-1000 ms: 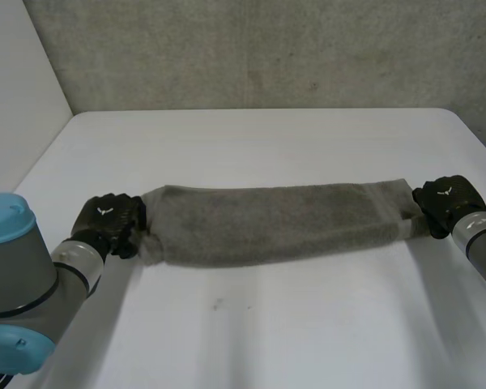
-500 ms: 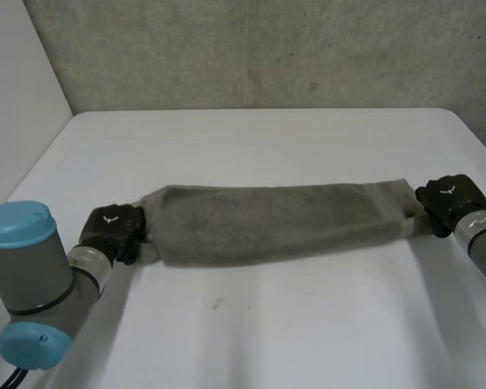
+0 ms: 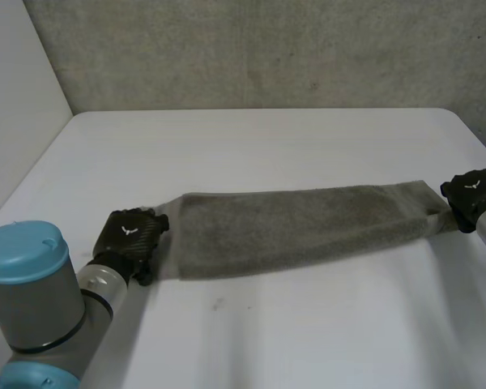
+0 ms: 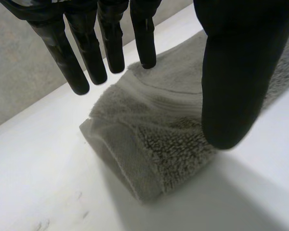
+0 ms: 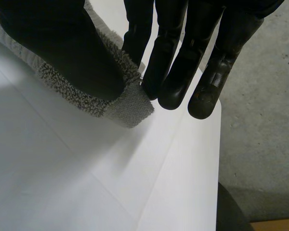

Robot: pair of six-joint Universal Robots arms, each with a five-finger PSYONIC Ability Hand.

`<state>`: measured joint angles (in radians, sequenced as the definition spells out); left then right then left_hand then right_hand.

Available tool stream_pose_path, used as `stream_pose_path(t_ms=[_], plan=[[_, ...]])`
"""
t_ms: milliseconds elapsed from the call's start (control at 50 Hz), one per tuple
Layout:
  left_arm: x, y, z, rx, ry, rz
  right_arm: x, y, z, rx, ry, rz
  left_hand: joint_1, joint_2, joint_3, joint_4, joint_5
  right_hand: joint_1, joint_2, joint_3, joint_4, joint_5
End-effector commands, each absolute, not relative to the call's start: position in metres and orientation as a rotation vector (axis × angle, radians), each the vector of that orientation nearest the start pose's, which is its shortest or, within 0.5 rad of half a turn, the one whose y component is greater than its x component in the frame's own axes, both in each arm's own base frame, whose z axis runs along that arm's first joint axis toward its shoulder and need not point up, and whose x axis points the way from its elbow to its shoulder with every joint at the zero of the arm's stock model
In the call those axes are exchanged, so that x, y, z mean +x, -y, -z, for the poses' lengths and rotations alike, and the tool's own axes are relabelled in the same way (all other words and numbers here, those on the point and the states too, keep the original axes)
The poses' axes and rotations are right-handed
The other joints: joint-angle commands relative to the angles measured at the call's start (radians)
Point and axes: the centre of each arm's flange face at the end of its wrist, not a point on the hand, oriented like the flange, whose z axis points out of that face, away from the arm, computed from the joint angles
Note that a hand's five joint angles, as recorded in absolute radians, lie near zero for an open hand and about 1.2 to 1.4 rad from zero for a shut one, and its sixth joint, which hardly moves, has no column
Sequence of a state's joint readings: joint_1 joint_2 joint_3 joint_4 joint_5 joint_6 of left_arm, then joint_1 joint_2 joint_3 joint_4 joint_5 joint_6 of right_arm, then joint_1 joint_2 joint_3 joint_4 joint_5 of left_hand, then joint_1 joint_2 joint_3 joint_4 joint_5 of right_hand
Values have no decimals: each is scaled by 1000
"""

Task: Fold the laundry

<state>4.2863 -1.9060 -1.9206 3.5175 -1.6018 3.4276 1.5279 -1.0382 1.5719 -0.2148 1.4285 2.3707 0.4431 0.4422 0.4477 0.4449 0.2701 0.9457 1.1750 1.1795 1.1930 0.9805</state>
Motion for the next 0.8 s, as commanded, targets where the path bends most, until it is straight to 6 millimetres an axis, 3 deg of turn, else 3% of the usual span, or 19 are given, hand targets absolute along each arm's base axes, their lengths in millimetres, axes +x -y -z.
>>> stream_pose_path(t_ms=[20,140,300,340,360,380,400,440,460,500,520,540,560,600,620,660,720,760,800], plan=[[-239,225,-161,856,-2382,1934,98,382,-153,-1102,-2717,1983,-62,-61,-67,-64,-64,451,221,217,203,241],[-222,233,-185,751,-2324,1995,55,401,-174,-1042,-2819,2055,-62,-61,-67,-64,-64,451,221,217,203,241],[-214,239,-194,693,-2291,2023,66,407,-205,-1073,-2737,2186,-100,-100,-105,-102,-102,451,221,217,203,241],[-214,239,-195,692,-2288,2027,112,398,-230,-1130,-2541,2286,-127,-126,-131,-129,-128,451,221,217,203,241],[-214,240,-196,693,-2287,2030,112,398,-230,-1130,-2540,2286,-191,-190,-195,-193,-192,451,221,217,203,241],[-215,240,-197,691,-2285,2034,139,391,-240,-1159,-2427,2318,-247,-246,-251,-248,-248,451,221,217,203,241],[-215,240,-197,691,-2285,2034,140,391,-240,-1160,-2426,2318,-247,-246,-252,-249,-249,451,221,217,203,241],[-214,241,-199,685,-2277,2045,189,372,-252,-1213,-2236,2327,-262,-261,-266,-264,-263,451,221,217,203,241],[-214,241,-199,684,-2277,2045,190,372,-252,-1214,-2235,2327,-262,-261,-266,-264,-263,451,221,217,203,241],[-214,241,-200,683,-2272,2052,242,345,-254,-1300,-2048,2294,-265,-264,-269,-267,-266,451,221,217,203,241],[-214,241,-202,679,-2265,2062,242,344,-254,-1301,-2047,2294,-265,-264,-269,-267,-266,451,221,217,203,241],[-215,241,-205,678,-2258,2072,271,326,-253,-1359,-1936,2267,-265,-264,-269,-267,-266,451,221,217,203,241],[-215,241,-205,678,-2258,2072,272,326,-253,-1360,-1935,2267,-265,-264,-269,-267,-266,451,221,217,203,241],[-214,240,-209,673,-2243,2090,327,284,-235,-1492,-1734,2145,-265,-264,-269,-267,-266,451,221,217,203,241],[-214,240,-209,673,-2243,2090,327,284,-235,-1493,-1733,2145,-265,-264,-269,-267,-266,451,221,217,203,241],[-214,238,-212,672,-2235,2102,365,243,-210,-1595,-1609,2000,-265,-264,-269,-267,-266,451,221,217,203,241],[-214,237,-212,672,-2234,2102,379,224,-196,-1638,-1572,1932,-265,-264,-269,-267,-266,451,221,217,203,241],[-213,237,-212,667,-2235,2101,397,196,-167,-1712,-1531,1820,-265,-264,-269,-267,-266,451,221,217,203,241],[-213,236,-212,667,-2237,2099,404,186,-157,-1736,-1517,1779,-265,-264,-269,-267,-266,451,221,217,203,241]])
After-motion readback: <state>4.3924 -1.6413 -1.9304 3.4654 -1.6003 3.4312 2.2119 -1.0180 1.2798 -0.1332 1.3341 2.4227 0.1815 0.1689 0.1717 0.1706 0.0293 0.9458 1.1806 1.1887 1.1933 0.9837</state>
